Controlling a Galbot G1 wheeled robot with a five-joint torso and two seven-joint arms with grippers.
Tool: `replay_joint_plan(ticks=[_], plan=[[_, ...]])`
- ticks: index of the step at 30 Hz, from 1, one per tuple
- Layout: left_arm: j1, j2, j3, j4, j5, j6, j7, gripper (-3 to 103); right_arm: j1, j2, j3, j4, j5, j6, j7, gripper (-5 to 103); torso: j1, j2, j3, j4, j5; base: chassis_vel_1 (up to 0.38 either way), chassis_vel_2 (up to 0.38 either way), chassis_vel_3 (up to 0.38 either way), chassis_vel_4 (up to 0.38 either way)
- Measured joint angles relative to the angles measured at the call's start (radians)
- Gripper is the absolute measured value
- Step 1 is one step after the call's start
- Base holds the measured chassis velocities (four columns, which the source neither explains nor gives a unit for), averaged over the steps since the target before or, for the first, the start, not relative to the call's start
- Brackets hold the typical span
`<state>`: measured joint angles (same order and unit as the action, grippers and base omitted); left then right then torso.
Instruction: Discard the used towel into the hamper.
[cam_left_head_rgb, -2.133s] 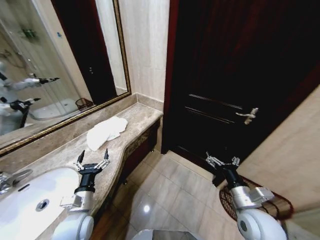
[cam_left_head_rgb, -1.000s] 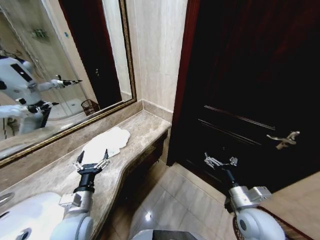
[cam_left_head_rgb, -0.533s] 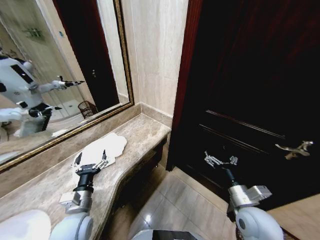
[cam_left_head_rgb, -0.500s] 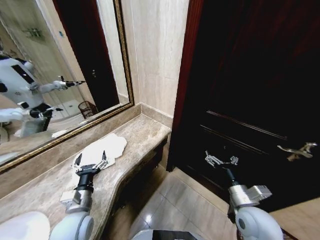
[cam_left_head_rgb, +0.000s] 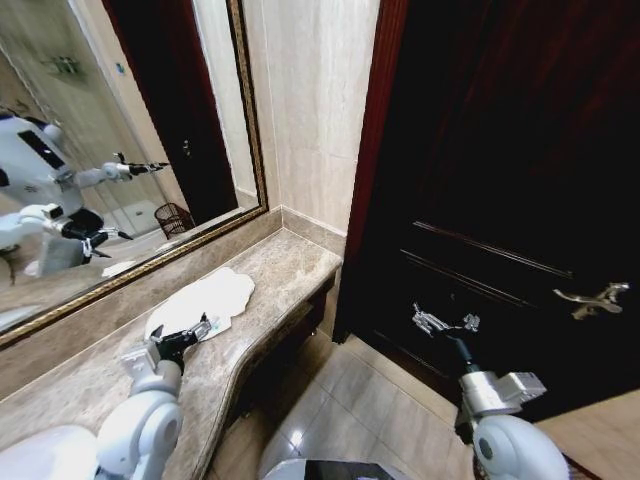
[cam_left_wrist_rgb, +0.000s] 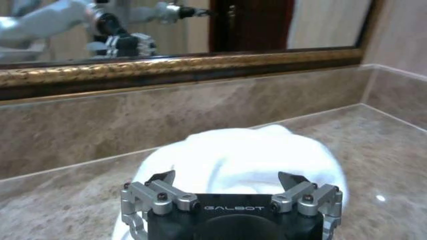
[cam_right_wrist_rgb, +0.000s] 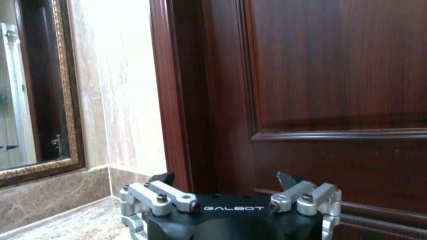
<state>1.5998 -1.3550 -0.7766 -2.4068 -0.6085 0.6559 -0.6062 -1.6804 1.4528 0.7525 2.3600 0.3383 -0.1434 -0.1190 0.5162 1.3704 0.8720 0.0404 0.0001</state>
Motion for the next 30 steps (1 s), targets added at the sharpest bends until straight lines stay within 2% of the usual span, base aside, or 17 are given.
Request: replay_joint_plan(ticks=[2,5,17,21,27,30], plan=[[-0.022,0.008,-0.008,0.03,-0.009,0.001,-0.037,100,-0.001,0.001,-0.002,-0.003,-0.007,0.0,0.0,100,0.0,0.0,0.0,0.0,-0.0001,0.0,0.0,0.0,0.0],[-0.038,0.02,-0.025,0.061,-0.018,-0.002,-0.05,100,-0.003,0.003,-0.005,-0.004,-0.014,0.0,0.0,100,0.0,0.0,0.0,0.0001,-0.0002,0.0,0.0,0.0,0.0],[-0.138,0.1,-0.02,0.212,-0.108,-0.002,-0.061,100,-0.002,0.008,-0.015,-0.013,-0.033,0.012,0.0,100,0.0,0.0,0.0,0.0001,-0.0003,0.0,0.0,0.0,0.0],[-0.164,0.12,-0.01,0.254,-0.112,-0.006,-0.03,100,-0.013,0.008,-0.005,-0.015,-0.033,0.02,0.0,100,0.0,0.0,0.0,0.0001,-0.0003,0.0,0.0,0.0,0.0],[-0.197,0.134,0.031,0.311,-0.092,-0.03,0.054,100,-0.028,0.017,0.003,-0.012,-0.039,0.033,0.008,100,0.0,0.0,0.0,0.0001,-0.0003,0.0,0.0,0.0,0.0],[-0.213,0.139,0.048,0.329,-0.08,-0.036,0.066,100,-0.03,0.018,0.005,-0.008,-0.042,0.035,0.016,100,0.0,0.0,0.0,0.0,-0.0003,0.0,0.0,0.0,0.0]])
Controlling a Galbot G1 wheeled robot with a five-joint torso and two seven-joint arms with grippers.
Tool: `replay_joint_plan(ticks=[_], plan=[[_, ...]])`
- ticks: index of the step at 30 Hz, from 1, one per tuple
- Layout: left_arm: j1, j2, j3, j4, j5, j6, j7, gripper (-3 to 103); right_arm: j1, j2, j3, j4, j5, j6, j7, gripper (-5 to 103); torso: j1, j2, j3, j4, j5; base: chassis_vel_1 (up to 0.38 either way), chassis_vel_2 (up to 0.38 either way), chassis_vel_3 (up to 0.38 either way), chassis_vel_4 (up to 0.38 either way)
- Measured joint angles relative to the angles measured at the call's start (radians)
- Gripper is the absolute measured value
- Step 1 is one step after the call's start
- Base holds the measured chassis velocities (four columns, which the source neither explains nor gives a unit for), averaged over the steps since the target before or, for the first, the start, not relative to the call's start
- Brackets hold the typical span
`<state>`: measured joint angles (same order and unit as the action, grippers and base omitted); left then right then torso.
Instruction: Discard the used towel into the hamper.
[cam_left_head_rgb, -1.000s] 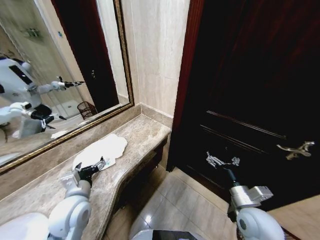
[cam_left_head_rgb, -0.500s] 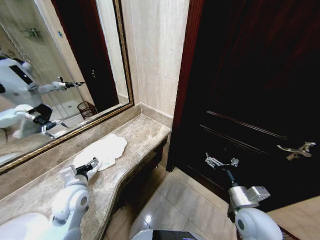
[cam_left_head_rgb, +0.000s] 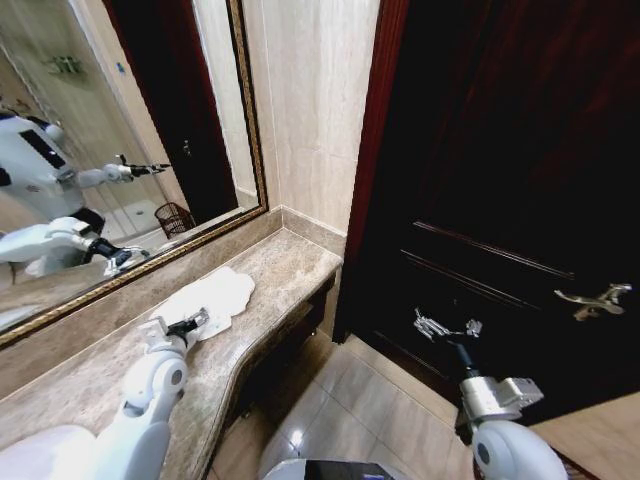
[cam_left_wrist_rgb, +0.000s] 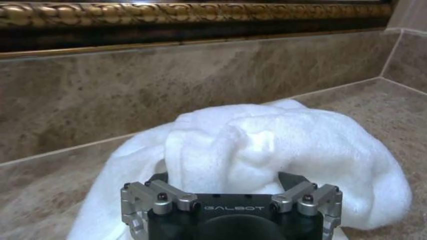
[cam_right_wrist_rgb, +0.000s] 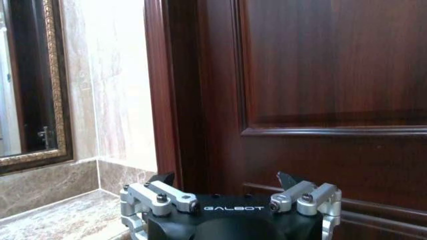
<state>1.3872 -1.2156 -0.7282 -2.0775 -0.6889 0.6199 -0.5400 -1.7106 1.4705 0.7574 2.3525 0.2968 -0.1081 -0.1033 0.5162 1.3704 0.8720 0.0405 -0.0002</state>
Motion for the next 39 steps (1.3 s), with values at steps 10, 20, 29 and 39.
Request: replay_joint_plan(ticks=[10,20,29,39], plan=[[-0.016,0.008,0.013,0.038,0.009,-0.019,0.021,99,-0.004,0.012,0.003,0.008,-0.008,0.007,0.018,100,0.0,0.0,0.0,0.0,0.0001,0.0,0.0,0.0,0.0],[-0.012,0.015,0.009,0.048,0.007,-0.026,0.031,57,-0.001,0.03,-0.007,-0.001,-0.02,0.012,0.019,100,0.0,0.0,0.0,0.0,0.0002,0.0,0.0,0.0,0.0],[-0.011,0.019,0.003,0.05,0.006,-0.03,0.044,30,0.0,0.031,-0.006,0.003,-0.021,0.012,0.022,100,0.0,0.0,0.0,0.0,0.0002,0.0,0.0,0.0,0.0],[0.002,0.021,-0.003,0.032,0.008,-0.066,0.077,2,-0.002,0.032,-0.007,0.018,-0.023,0.011,0.027,100,0.0,0.0,0.0,0.0001,0.0001,0.0,0.0,0.0,0.0]])
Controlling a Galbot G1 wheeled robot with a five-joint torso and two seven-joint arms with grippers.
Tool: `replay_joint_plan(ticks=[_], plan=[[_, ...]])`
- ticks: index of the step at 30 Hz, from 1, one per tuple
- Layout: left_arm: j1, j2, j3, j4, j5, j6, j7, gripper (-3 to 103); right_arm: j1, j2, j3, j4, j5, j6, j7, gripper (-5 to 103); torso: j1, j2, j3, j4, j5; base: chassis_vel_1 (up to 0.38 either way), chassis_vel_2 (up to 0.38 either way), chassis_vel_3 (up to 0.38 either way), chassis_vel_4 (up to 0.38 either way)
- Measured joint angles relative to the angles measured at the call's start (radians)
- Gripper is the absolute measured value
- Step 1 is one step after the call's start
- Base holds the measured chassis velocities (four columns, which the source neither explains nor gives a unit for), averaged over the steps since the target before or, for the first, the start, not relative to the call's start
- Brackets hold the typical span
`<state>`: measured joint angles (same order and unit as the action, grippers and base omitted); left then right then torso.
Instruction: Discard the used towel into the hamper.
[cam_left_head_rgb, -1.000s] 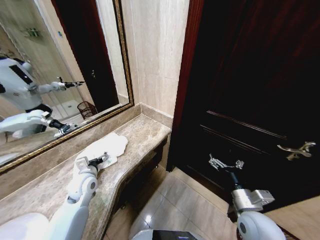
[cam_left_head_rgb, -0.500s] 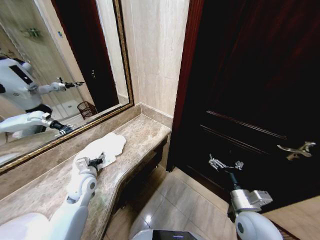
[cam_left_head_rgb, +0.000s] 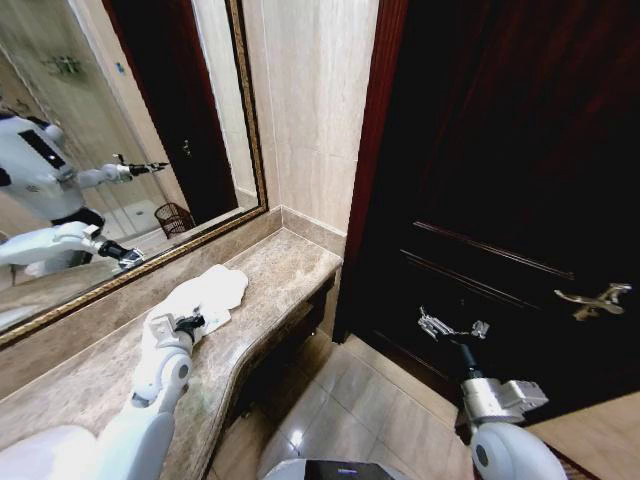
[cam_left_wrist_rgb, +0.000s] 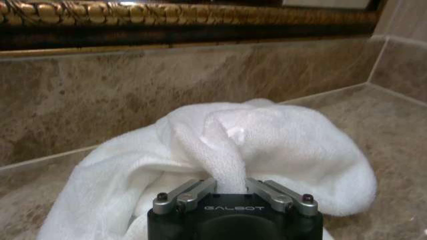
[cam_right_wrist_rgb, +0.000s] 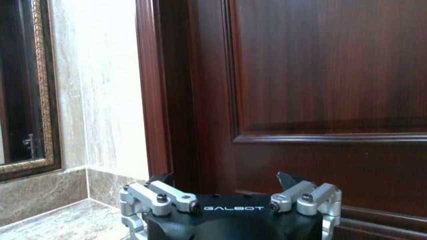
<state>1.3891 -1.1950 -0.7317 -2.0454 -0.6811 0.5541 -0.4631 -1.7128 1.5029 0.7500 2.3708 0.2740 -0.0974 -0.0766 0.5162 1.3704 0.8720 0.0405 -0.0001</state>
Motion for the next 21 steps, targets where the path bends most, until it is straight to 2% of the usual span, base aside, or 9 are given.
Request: replay_joint_plan(ticks=[2,5,6,8,12,16,21], plan=[[0.008,0.0,-0.002,-0.006,0.011,-0.048,0.023,2,-0.001,0.0,0.001,0.003,0.0,0.0,0.001,100,0.0,0.0,0.0,0.0,0.0,0.0,0.0,0.0,0.0],[0.023,0.0,-0.005,-0.013,0.072,-0.156,0.072,2,-0.002,0.001,0.002,0.008,0.001,0.0,0.002,100,0.0,0.0,0.0,0.0,0.0,0.0,0.0,0.0,0.0],[0.023,0.0,-0.005,-0.013,0.072,-0.156,0.072,2,-0.002,0.001,0.002,0.008,0.001,0.0,0.002,100,0.0,0.0,0.0,0.0,0.0,0.0,0.0,0.0,0.0],[0.033,0.001,-0.007,-0.033,0.109,-0.213,0.098,2,-0.003,0.001,0.001,0.011,0.002,0.0,0.002,100,0.0,0.0,0.0,0.0,0.0,0.0,0.0,0.0,0.0],[0.043,0.002,-0.012,-0.06,0.145,-0.254,0.115,2,-0.004,0.002,0.001,0.013,0.003,0.004,0.002,100,0.0,0.0,0.0,0.0,0.0001,0.0,0.0,0.0,0.0],[0.062,0.009,-0.022,-0.113,0.221,-0.324,0.142,2,-0.011,0.003,0.005,0.015,0.01,0.018,0.007,100,0.0,0.0,0.0,0.0,0.0,0.0,0.0,0.0,0.0],[0.082,0.016,-0.032,-0.183,0.242,-0.355,0.153,2,-0.011,0.001,0.009,0.027,0.028,0.019,0.016,100,0.0,0.0,0.0,-0.0001,0.0,0.0,0.0,0.0,0.0]])
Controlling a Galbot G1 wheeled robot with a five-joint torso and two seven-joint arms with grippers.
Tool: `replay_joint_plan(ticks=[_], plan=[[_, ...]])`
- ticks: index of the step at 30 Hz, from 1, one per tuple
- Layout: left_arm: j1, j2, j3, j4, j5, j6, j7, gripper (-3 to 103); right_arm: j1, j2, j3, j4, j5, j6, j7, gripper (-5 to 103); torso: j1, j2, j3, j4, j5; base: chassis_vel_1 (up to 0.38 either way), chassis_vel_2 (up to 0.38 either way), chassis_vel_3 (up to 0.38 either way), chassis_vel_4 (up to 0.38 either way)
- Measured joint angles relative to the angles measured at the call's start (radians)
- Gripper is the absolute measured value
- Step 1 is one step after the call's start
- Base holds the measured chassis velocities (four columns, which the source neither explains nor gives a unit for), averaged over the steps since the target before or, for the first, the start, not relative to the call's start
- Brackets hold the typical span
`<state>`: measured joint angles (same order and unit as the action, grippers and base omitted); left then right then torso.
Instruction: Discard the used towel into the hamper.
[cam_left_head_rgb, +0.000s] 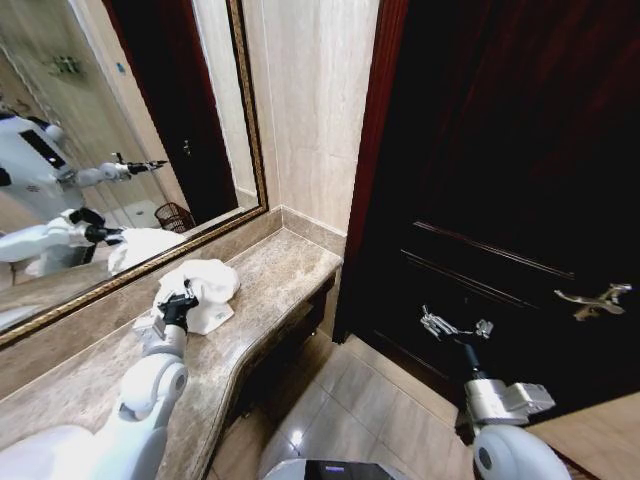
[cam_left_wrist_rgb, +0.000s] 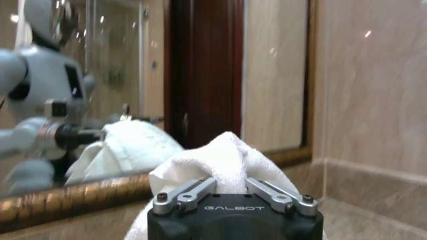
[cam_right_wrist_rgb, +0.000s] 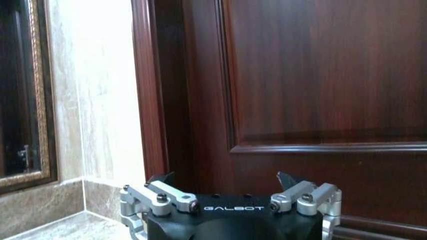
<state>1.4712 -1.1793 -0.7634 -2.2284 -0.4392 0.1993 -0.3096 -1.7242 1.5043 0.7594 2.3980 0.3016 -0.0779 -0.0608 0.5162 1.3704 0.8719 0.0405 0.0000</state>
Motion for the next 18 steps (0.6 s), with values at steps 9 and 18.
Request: replay_joint_plan(ticks=[9,18], plan=[[0.089,0.01,-0.035,-0.228,-0.03,0.01,0.035,2,0.015,-0.018,0.007,0.04,0.028,-0.055,0.022,100,0.0,0.0,0.0,0.0,0.0003,0.0,0.0,0.0,0.0],[0.15,0.017,-0.075,-0.28,-0.041,0.001,0.036,2,0.004,-0.031,0.03,0.059,0.046,-0.059,0.035,100,0.0,0.0,0.0,0.0,-0.0001,0.0,0.0,0.0,0.0]])
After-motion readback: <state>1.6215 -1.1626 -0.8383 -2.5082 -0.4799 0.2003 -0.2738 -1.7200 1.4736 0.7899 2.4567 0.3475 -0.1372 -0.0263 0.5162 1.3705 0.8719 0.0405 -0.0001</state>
